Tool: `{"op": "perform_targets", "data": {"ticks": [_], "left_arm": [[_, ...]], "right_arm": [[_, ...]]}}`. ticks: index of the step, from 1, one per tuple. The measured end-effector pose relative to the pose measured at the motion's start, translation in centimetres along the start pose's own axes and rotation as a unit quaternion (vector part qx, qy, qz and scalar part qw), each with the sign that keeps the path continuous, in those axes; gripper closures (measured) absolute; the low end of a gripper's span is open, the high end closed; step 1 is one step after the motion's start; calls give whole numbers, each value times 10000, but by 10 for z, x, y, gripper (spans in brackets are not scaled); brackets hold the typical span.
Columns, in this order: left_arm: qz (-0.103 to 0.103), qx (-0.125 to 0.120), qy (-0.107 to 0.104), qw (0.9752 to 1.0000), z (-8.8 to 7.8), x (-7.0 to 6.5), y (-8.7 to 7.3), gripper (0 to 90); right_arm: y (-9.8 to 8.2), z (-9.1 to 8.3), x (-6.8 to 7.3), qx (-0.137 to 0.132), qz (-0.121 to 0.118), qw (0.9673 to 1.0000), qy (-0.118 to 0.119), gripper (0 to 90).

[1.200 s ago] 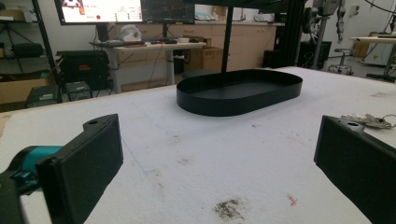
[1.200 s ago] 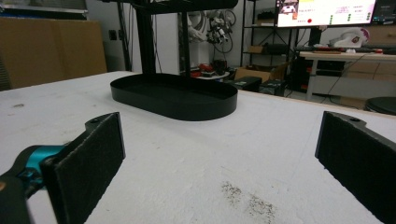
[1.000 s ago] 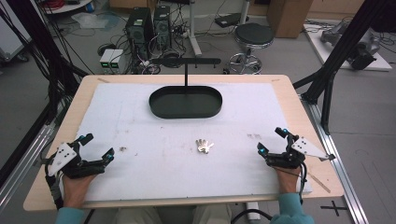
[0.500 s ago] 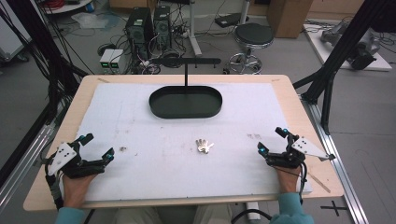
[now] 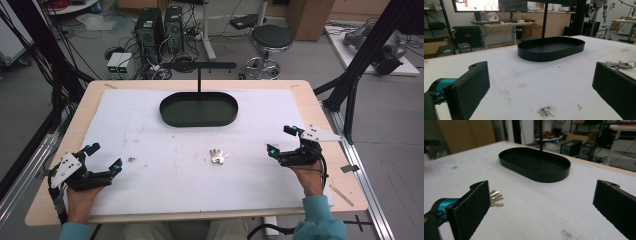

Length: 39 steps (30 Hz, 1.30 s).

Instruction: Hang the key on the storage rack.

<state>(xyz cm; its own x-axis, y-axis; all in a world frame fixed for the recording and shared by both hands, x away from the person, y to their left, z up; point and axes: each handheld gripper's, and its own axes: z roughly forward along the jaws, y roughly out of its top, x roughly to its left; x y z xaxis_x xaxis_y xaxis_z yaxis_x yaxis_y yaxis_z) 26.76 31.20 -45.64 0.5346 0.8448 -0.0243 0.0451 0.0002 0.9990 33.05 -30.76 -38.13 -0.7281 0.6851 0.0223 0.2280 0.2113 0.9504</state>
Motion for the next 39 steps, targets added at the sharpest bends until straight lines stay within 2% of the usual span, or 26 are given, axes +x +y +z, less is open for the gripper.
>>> {"op": "perform_targets", "data": {"ticks": [1, 2, 3, 4, 5, 6, 7, 12, 13, 14, 16, 19, 21, 22, 23, 24, 25, 27, 28, 31, 32, 33, 36, 39], "left_arm": [[3, -1, -4, 10000, 0, 0, 0, 17], [0, 1, -1, 10000, 0, 0, 0, 17], [1, -1, -7, 10000, 0, 0, 0, 17], [-1, -1, -11, 10000, 0, 0, 0, 17], [-3, -2, -13, 10000, 0, 0, 0, 17], [-4, 5, -13, 10000, 0, 0, 0, 17], [-5, 3, -11, 10000, 0, 0, 0, 17], [-5, 1, -14, 10000, 0, 0, 0, 17], [-9, 8, -15, 10000, 0, 0, 0, 17], [-12, 4, -13, 10000, 0, 0, 0, 17], [-12, 5, -14, 10000, 0, 0, 0, 17], [-9, 8, -14, 10000, 0, 0, 0, 17], [-11, 3, -20, 10000, 0, 0, 0, 17], [-3, 6, -22, 10000, 0, 0, 0, 17], [-1, 3, -21, 10000, 0, 0, 0, 17], [-4, 0, -16, 10000, 0, 0, 0, 17], [1, 1, -21, 10000, 0, 0, 0, 17], [-3, 5, -23, 10000, 0, 0, 0, 18], [-11, 3, -18, 10000, 0, 0, 0, 18], [-5, 2, -23, 10000, 0, 0, 0, 18], [-2, 2, -23, 10000, 0, 0, 0, 18], [-5, 0, -22, 10000, 0, 0, 0, 18], [-1, 2, -24, 10000, 0, 0, 0, 17], [0, 0, -25, 10000, 0, 0, 0, 17]], "right_arm": [[0, 0, 0, 0, 0, 10000, 0, 6], [12, 6, 5, 225, -165, 9995, 153, 6], [17, 10, 7, 311, -232, 9989, 244, 6], [21, 14, 9, 403, -253, 9982, 363, 7], [21, 14, 9, 403, -253, 9982, 363, 7], [29, 21, 13, 578, -319, 9966, 490, 7], [29, 21, 13, 578, -319, 9966, 490, 7], [47, 44, 24, 955, -472, 9911, 793, 7], [47, 44, 24, 955, -472, 9911, 793, 7], [51, 51, 27, 1042, -528, 9893, 871, 7], [53, 54, 29, 1100, -544, 9884, 892, 7], [57, 65, 35, 1299, -655, 9845, 978, 7], [58, 72, 39, 1355, -670, 9821, 1121, 7], [58, 79, 42, 1488, -709, 9786, 1229, 7], [58, 79, 42, 1488, -709, 9786, 1229, 7], [58, 82, 44, 1571, -726, 9766, 1278, 7], [57, 89, 48, 1752, -752, 9723, 1349, 7], [56, 95, 52, 1920, -846, 9676, 1402, 7], [56, 95, 52, 1920, -846, 9676, 1402, 7], [55, 107, 59, 2182, -1037, 9590, 1479, 7], [55, 107, 59, 2182, -1037, 9590, 1479, 7], [54, 112, 61, 2291, -1091, 9550, 1534, 7], [53, 117, 63, 2394, -1101, 9516, 1579, 7], [52, 123, 66, 2514, -1184, 9469, 1620, 7]]}}
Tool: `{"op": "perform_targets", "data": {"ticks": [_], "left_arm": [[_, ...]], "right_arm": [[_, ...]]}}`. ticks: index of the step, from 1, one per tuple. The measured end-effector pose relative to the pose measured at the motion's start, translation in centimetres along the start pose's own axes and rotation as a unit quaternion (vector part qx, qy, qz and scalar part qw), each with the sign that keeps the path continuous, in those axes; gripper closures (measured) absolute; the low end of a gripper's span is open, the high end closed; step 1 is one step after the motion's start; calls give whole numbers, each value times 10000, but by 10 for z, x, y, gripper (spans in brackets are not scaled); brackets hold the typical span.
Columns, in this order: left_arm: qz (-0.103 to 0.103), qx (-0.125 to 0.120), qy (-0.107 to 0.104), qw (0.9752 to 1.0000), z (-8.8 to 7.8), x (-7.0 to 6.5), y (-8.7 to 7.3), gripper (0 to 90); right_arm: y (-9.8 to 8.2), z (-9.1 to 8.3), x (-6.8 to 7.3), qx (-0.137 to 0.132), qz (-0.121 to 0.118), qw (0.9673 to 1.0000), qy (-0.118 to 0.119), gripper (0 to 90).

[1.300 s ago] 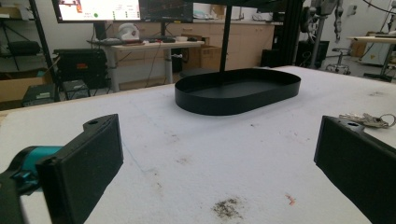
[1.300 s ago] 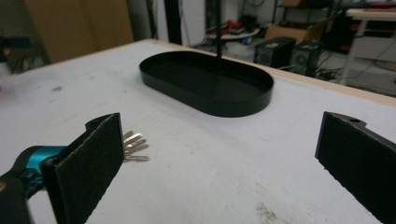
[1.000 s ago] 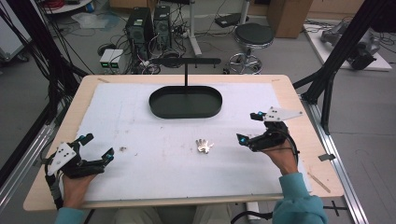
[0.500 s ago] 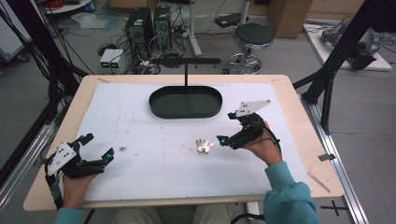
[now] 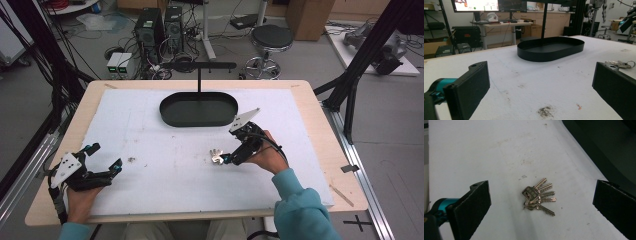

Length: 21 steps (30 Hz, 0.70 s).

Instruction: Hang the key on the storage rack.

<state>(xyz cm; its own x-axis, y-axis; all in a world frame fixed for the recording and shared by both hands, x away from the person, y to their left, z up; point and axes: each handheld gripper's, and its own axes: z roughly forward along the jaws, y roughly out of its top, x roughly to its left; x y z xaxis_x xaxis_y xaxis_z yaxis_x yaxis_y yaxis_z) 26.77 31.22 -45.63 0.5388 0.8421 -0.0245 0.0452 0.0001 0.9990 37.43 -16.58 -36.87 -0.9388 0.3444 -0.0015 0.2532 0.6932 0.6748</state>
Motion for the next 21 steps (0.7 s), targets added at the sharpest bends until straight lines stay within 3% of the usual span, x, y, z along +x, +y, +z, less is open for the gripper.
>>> {"op": "perform_targets", "data": {"ticks": [13, 21], "left_arm": [[18, 9, -6, 10000, 0, 0, 0, 17], [14, 8, -10, 10000, 0, 0, 0, 17]], "right_arm": [[0, 21, 4, 677, -217, 9974, 78, 8], [0, 30, 5, 936, -272, 9952, 122, 21]]}}
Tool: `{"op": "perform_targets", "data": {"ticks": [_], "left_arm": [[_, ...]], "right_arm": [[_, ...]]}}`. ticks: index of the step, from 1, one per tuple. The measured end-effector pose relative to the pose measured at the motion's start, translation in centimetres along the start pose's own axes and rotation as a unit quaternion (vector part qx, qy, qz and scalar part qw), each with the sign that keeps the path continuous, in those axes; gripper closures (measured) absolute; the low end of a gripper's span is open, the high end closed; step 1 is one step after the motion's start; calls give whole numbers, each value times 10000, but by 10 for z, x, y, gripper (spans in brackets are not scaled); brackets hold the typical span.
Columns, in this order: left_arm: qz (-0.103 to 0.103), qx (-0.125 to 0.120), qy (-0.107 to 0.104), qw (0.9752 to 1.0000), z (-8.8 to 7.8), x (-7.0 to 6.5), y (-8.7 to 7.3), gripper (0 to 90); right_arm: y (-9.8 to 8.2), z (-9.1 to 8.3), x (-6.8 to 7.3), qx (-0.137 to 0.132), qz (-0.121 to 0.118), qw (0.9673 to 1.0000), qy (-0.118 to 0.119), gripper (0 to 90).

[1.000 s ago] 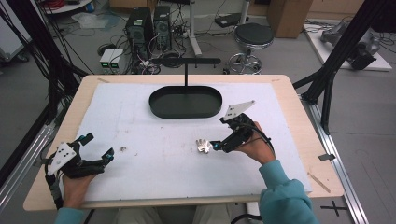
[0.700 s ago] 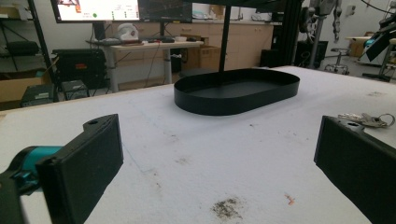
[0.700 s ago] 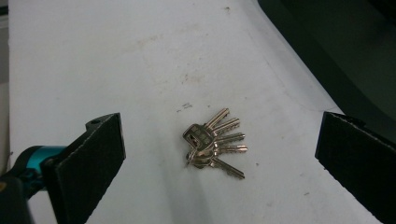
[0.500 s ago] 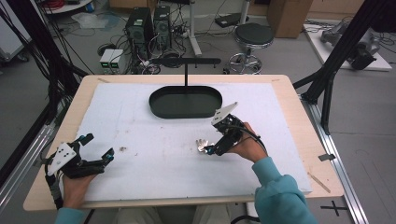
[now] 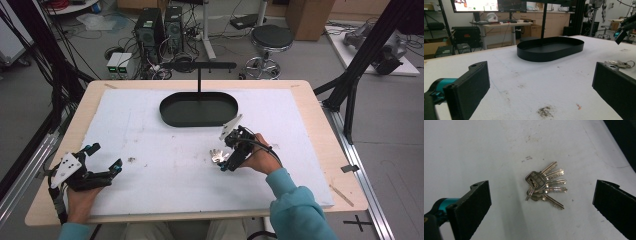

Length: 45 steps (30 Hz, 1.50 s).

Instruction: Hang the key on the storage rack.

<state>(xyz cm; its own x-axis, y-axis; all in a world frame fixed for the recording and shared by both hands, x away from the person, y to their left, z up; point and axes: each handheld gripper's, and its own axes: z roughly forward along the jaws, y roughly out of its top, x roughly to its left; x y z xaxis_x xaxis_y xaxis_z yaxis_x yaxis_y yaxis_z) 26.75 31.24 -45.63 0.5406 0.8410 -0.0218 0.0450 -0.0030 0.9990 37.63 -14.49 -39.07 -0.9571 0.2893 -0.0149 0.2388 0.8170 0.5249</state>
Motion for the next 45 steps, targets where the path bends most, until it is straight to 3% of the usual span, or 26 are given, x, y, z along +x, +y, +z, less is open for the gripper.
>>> {"op": "perform_targets", "data": {"ticks": [4, 6, 18, 19, 22, 26, 35, 45], "left_arm": [[2, -9, -11, 10000, 0, 0, 0, 17], [9, -9, -12, 10000, 0, 0, 0, 17], [3, -8, -19, 10000, 0, 0, 0, 18], [1, -10, -19, 10000, 0, 0, 0, 17], [1, -10, -20, 10000, 0, 0, 0, 17], [1, -10, -17, 10000, 0, 0, 0, 17], [-1, -10, -16, 10000, 0, 0, 0, 17], [0, -4, -17, 10000, 0, 0, 0, 17]], "right_arm": [[2, 6, 2, 148, -38, 9999, 42, 40], [2, 12, 3, 348, -30, 9994, 84, 48], [3, 20, 2, 536, 93, 9983, 214, 86], [3, 20, 1, 560, 66, 9980, 276, 171], [2, 20, 1, 546, 68, 9981, 283, 181], [2, 19, 0, 660, 61, 9971, 369, 329], [1, 20, -1, 702, 178, 9967, 373, 551], [2, 19, -2, 730, 164, 9966, 349, 689]]}}
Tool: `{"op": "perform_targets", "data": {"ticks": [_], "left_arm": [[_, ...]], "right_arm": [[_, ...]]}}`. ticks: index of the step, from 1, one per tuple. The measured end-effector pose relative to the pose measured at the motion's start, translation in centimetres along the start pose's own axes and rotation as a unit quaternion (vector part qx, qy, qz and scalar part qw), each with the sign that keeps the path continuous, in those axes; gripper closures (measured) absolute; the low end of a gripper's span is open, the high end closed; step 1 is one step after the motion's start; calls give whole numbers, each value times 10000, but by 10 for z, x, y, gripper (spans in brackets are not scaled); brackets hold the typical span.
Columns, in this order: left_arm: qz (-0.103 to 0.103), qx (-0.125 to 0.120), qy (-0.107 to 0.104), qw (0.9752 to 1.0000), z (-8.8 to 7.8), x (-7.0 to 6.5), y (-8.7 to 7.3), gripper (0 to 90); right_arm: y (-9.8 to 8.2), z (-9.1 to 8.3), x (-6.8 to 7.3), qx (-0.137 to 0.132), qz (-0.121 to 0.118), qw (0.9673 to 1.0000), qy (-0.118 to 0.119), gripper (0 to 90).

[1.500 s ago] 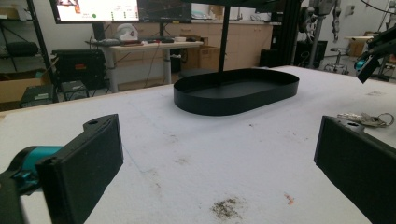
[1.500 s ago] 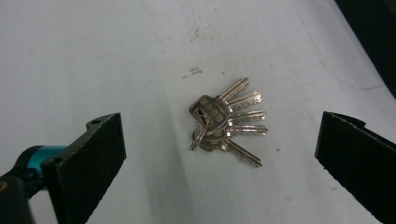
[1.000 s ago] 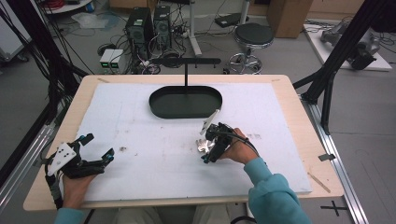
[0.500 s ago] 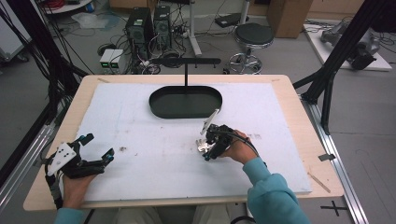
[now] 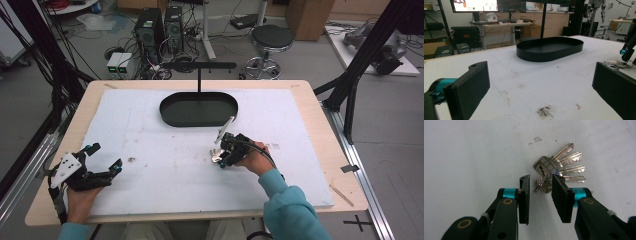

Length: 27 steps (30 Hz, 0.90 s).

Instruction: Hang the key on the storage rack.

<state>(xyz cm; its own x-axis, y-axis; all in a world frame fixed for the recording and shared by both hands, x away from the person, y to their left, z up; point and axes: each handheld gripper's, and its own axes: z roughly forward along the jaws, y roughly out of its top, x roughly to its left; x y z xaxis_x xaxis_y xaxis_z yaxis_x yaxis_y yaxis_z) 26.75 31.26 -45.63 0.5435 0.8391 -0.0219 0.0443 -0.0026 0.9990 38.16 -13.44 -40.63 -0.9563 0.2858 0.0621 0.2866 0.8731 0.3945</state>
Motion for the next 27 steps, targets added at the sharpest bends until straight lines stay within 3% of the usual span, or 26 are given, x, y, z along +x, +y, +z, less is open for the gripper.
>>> {"op": "perform_targets", "data": {"ticks": [8, 27], "left_arm": [[1, -3, -3, 10000, 0, 0, 0, 17], [0, -1, -3, 10000, 0, 0, 0, 17]], "right_arm": [[0, 0, 1, 84, -54, 9999, -23, 786], [1, -3, 3, 81, -136, 9998, -129, 872]]}}
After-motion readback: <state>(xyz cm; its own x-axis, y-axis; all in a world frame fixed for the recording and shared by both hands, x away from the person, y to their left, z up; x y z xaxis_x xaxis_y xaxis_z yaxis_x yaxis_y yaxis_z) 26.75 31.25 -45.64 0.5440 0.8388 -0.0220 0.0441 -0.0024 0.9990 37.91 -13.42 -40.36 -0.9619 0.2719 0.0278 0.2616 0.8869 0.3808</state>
